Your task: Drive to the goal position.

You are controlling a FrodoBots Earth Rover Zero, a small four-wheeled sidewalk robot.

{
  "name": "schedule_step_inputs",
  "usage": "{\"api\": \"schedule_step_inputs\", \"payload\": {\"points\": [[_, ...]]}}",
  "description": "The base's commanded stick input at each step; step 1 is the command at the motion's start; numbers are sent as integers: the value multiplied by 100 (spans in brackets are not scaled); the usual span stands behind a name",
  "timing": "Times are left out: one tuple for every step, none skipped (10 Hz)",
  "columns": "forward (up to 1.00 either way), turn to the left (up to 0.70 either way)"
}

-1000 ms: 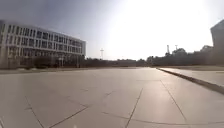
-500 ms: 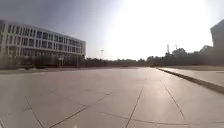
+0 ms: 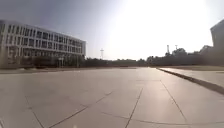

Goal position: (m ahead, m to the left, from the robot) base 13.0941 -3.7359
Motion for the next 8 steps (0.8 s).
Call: {"api": "schedule_step_inputs", "payload": {"points": [[9, 1], [8, 1], [8, 1], [9, 1], [9, 1], [9, 1], [9, 0], [9, 1]]}}
